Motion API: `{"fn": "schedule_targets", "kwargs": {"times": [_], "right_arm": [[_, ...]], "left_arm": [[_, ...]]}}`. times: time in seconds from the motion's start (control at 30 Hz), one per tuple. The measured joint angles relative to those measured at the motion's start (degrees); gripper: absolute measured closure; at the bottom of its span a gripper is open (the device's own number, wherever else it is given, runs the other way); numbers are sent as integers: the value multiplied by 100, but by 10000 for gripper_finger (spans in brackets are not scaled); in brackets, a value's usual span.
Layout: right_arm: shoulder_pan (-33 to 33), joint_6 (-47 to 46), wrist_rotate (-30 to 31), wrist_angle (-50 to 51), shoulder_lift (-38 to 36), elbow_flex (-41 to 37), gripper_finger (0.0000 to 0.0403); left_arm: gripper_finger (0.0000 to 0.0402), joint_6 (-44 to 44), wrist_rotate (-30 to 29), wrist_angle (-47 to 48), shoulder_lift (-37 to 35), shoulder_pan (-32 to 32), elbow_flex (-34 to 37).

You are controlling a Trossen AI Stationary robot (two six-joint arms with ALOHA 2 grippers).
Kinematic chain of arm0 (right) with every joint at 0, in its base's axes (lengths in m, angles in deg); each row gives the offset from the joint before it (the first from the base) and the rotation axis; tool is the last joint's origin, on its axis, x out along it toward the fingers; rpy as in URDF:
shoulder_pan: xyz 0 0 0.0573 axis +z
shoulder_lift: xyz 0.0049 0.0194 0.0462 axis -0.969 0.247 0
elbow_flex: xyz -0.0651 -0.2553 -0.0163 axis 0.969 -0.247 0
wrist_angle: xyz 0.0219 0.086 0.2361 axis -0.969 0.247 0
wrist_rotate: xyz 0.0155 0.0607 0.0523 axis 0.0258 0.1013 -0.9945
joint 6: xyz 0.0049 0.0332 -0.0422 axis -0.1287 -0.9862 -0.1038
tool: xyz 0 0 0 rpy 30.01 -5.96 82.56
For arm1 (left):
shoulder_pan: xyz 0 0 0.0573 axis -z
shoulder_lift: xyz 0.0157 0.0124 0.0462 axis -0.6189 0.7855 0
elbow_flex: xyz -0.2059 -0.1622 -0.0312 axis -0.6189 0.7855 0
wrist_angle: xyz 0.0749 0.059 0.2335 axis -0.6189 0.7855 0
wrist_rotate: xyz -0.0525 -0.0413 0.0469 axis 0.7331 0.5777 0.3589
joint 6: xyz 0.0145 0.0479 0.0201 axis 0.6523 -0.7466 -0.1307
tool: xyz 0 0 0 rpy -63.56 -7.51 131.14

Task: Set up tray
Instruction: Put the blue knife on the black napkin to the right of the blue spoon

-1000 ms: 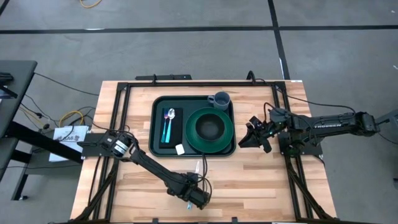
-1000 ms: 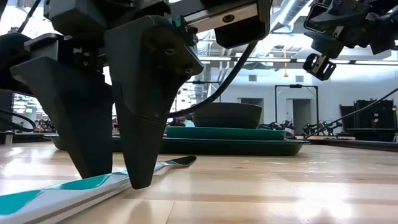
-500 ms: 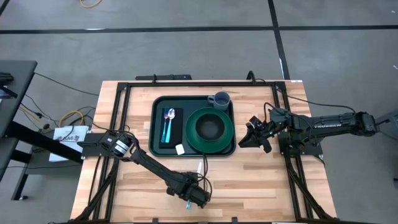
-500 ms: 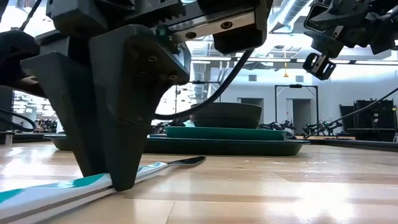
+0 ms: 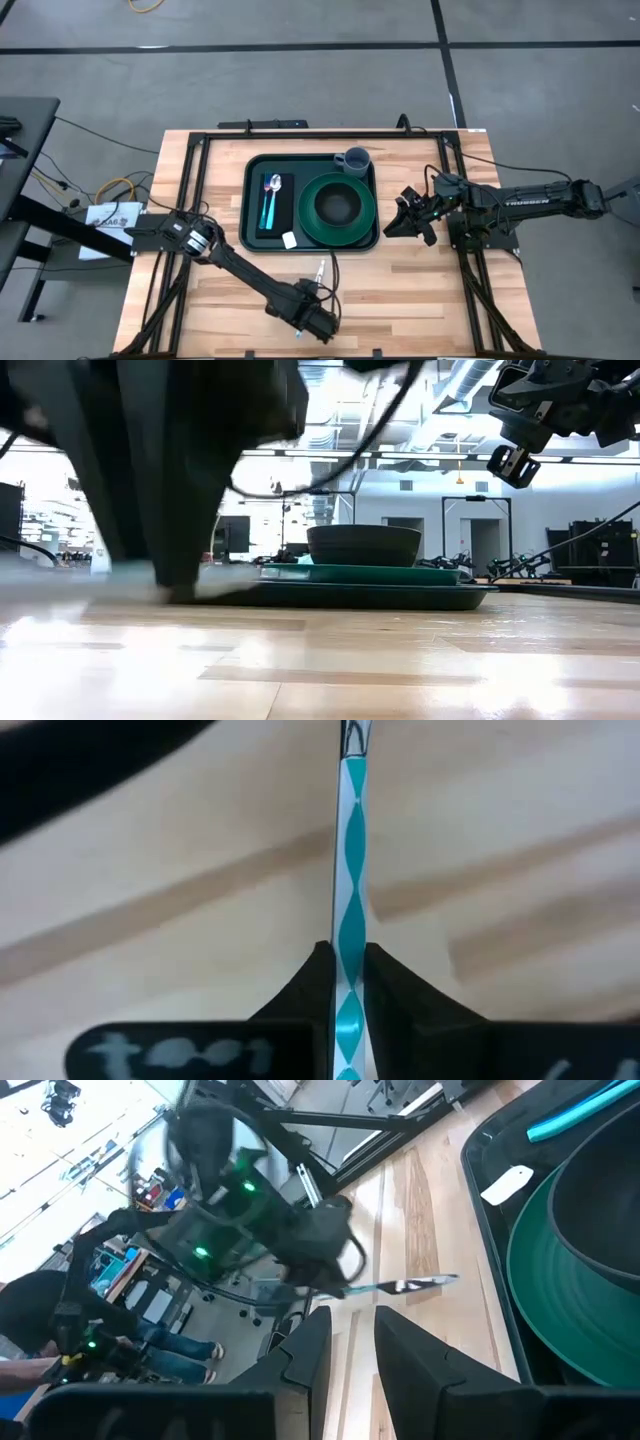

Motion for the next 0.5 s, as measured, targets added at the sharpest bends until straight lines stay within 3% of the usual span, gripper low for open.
{"fn": "schedule_targets", "kwargs": {"times": [0.23,0.5], "right_arm": [[0,0,-4,0,-2,0,329],[0,-1,-8,1,-2,0,329]], "left_arm": [[387,271,-222,838,-9,118,-769],[387,1530,-1344,2876,-21,134,-2086]]}}
